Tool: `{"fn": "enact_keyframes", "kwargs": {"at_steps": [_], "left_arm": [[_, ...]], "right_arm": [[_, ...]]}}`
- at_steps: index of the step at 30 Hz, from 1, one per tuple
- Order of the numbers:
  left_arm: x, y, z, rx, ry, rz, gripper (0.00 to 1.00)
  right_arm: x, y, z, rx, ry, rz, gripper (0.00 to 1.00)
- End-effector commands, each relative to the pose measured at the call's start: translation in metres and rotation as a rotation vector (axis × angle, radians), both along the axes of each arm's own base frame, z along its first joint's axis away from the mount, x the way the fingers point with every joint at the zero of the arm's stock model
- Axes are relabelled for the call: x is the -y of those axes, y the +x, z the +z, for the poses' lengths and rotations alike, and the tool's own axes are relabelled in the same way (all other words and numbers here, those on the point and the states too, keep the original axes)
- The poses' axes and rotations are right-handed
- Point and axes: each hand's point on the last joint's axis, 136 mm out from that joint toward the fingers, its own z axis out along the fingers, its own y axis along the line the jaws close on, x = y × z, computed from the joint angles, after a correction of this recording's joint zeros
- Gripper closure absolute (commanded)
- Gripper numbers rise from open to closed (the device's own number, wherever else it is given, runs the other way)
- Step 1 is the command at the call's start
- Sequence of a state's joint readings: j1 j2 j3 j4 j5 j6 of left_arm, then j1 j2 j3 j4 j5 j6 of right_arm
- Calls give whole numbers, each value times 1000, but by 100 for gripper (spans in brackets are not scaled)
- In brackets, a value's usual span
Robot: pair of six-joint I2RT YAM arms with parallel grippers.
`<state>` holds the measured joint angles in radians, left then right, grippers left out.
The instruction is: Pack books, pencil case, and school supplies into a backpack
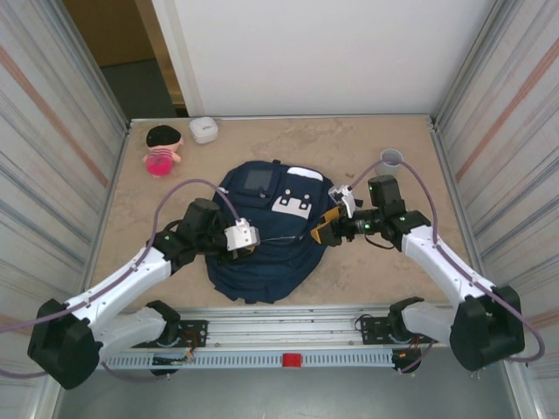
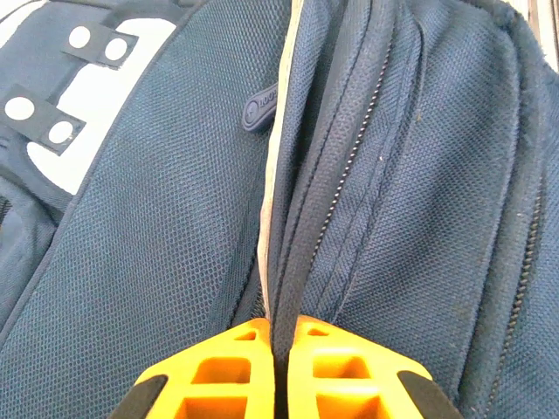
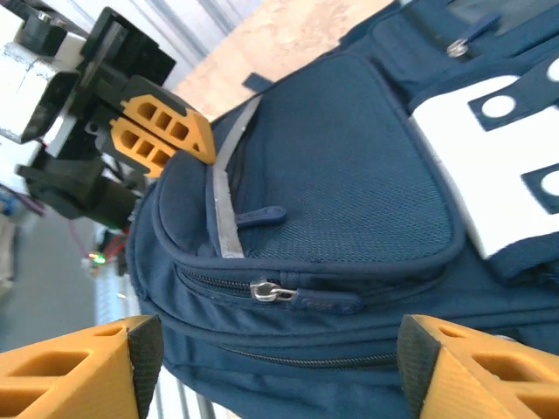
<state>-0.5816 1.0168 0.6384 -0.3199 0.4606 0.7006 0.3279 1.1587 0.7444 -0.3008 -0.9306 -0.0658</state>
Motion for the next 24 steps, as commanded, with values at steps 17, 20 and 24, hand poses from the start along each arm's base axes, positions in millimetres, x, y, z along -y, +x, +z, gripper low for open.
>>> {"fn": "enact_keyframes", "kwargs": {"at_steps": [17,20,24], "left_arm": [[7,17,44,-12,-254,38,94],[12,12,47,-29,-276,-5,94],[15,7,48,-44,-283,-37,93]], "right_arm": [[-35,-28,-14,-249,64,189,38],[-36,-23,-17,-217,51,171,35],[-36,-1,-19,-158,6,111,31]]}}
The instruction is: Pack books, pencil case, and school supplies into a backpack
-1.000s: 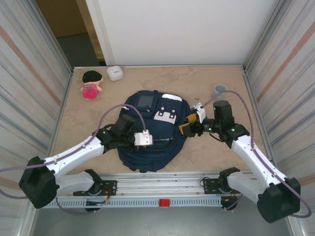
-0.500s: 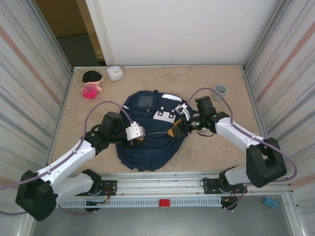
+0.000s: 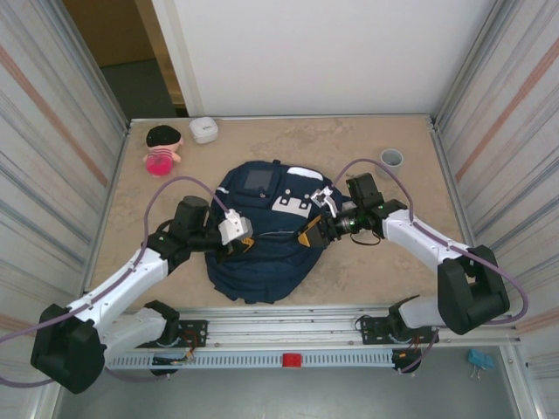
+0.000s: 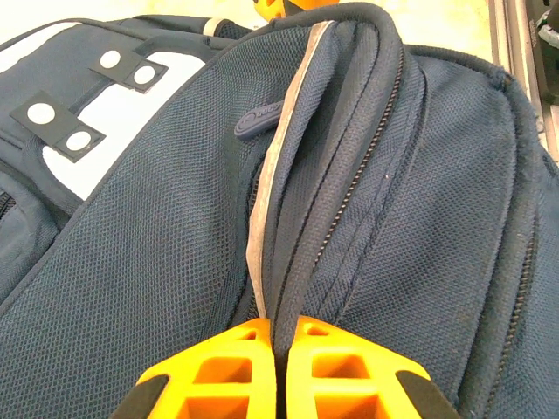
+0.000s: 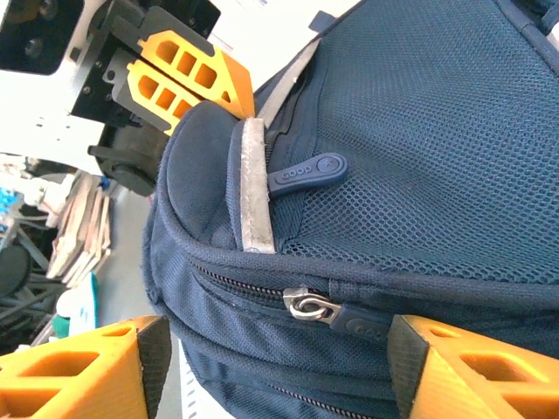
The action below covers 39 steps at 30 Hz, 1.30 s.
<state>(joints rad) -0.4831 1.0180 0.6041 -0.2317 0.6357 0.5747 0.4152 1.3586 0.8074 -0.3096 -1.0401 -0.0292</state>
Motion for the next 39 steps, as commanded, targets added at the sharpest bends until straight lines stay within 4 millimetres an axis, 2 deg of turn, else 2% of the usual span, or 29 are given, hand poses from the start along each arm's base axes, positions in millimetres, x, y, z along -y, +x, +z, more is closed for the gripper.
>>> {"fn": "enact_keyframes", "kwargs": {"at_steps": [1,3,5,7,11,17,19,21,24,31,33,35,37,39], "left_arm": [[15,2,38,75,-121,-73,93],[15,-1,38,73,-120,-83,92],[14,-2,39,78,-119,-81,92],[13,-1,41,92,-118,-78,92],[12,1,44,111,-120,-66,92],[11,6,40,106,-111,-40,92],[11,8,40,110,-112,-32,92],[11,9,41,112,-116,-29,92],[13,9,41,110,-127,-32,92],[13,10,46,114,-134,-30,93],[13,10,47,117,-138,-25,93],[13,11,48,119,-143,-19,93],[12,14,49,121,-142,0,93],[10,18,48,123,-129,28,94]], "right_arm": [[-1,19,0,61,-50,-57,30],[6,36,-11,103,-137,-132,29],[8,43,-14,126,-166,-149,28],[3,39,-12,118,-141,-110,27],[-12,15,-4,86,-58,18,29],[-12,-19,21,8,42,134,41],[-10,-24,27,2,52,142,45],[-8,-24,30,-4,57,138,51],[-6,-17,25,-26,49,121,54],[-12,-14,26,-49,60,166,55],[-13,-13,20,-44,27,162,54],[-11,-9,8,-29,-42,137,62],[-6,-2,-1,-17,-110,93,78],[-1,2,-6,2,-163,51,91]]}}
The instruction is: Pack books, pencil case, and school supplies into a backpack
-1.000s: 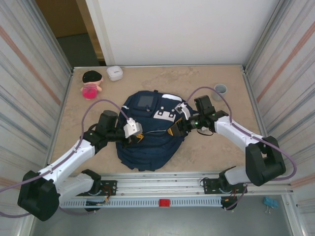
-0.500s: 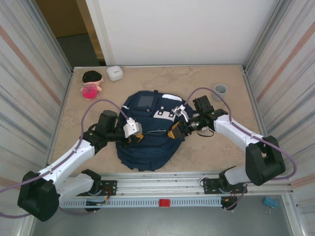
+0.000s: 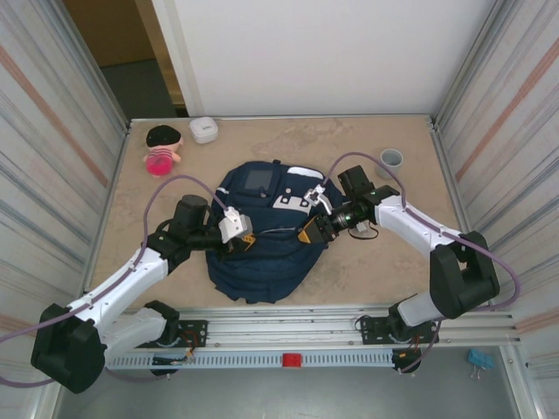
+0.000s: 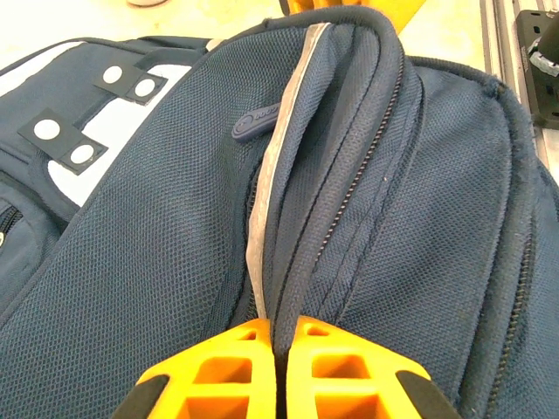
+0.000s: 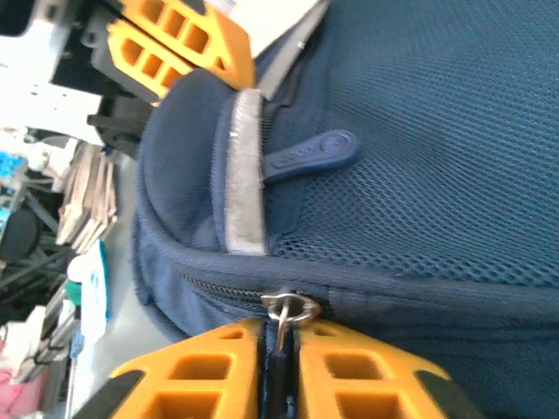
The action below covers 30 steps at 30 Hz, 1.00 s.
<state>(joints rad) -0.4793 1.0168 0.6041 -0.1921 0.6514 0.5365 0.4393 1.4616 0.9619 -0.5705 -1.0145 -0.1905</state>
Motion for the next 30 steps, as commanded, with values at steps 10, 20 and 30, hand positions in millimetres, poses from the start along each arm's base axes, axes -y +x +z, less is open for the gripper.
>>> {"fn": "enact_keyframes", "kwargs": {"at_steps": [10,20,30], "left_arm": [[-2,55,39,179,72,300,99],[40,60,45,236,121,294,100],[60,43,51,244,25,203,99]], "right_arm": [[0,1,36,89,-90,-146,100],[-51,-25,59,3,-63,-163,100],[-72,-23,67,54,-57,-215,74]]}}
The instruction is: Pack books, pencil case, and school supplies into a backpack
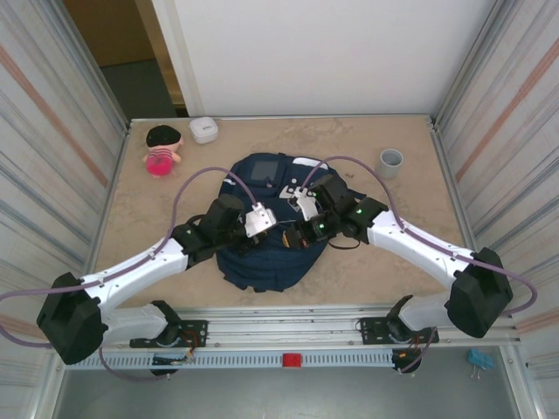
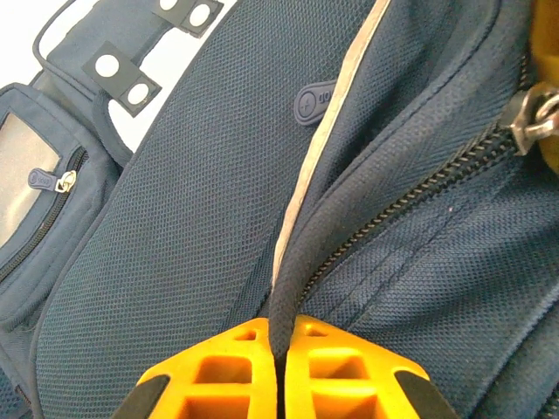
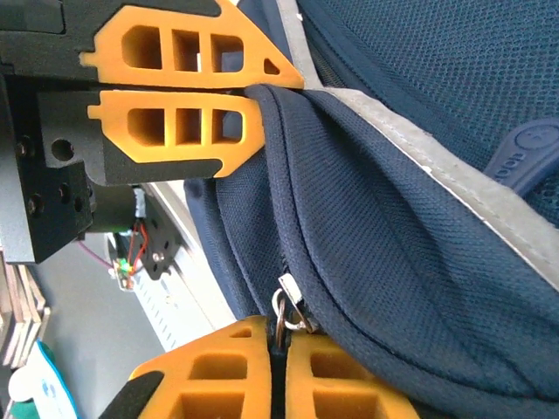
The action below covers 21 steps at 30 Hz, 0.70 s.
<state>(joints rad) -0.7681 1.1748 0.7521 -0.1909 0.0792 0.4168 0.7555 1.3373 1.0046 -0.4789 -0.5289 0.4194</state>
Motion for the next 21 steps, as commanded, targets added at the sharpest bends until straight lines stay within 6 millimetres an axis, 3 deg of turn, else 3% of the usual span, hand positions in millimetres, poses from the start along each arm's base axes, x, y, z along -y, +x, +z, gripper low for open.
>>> {"fn": "enact_keyframes", "kwargs": {"at_steps": [1,4,9,11,16,21], "left_arm": [[31,7,57,146,-211,-63,98],[28,-3,56,109,-248,-129,98],[23,-17,65,67,-339,-227,96],[23,-22,67,60,-349,-260,96],[24,-32,70,59,-363,-323,95],[23,-36,70,43,-368,-352,95]], "right_arm": [[-23,-6,57,158,159,101,66],[1,-4,71,289,153,105,50],[42,12,86,493,168,64,43],[52,18,84,585,141,70,32],[58,15,60,806,34,321,26],[53,23,49,811,90,466,30]]}}
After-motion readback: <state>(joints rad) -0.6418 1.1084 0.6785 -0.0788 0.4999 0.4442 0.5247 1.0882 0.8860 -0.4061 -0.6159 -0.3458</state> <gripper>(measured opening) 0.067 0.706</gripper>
